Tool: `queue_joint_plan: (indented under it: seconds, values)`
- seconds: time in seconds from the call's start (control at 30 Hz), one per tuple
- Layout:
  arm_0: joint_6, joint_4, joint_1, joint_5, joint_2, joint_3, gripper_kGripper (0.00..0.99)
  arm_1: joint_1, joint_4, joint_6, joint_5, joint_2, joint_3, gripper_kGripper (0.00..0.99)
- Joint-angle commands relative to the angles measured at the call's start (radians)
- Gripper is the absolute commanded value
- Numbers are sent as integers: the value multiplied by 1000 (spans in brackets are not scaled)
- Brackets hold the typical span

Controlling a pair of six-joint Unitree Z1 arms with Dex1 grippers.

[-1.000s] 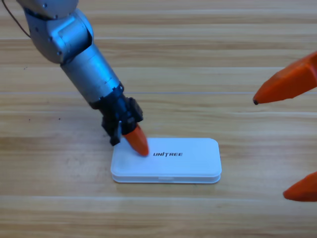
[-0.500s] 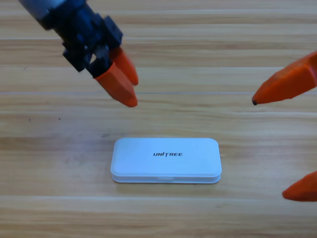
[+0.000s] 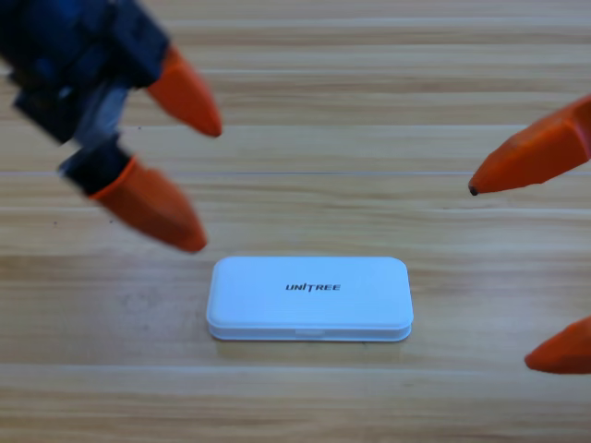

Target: Clean up eraser and pencils

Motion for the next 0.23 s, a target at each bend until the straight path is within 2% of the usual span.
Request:
queue_joint_plan:
  seconds: [0.03, 0.23]
  values:
    - [-2, -87, -33, 15, -105, 169, 990, -28, -14, 7, 20, 30, 22, 986]
    - [-3, -87, -33, 16, -109, 188, 990, -28, -14, 7, 20, 31, 22, 986]
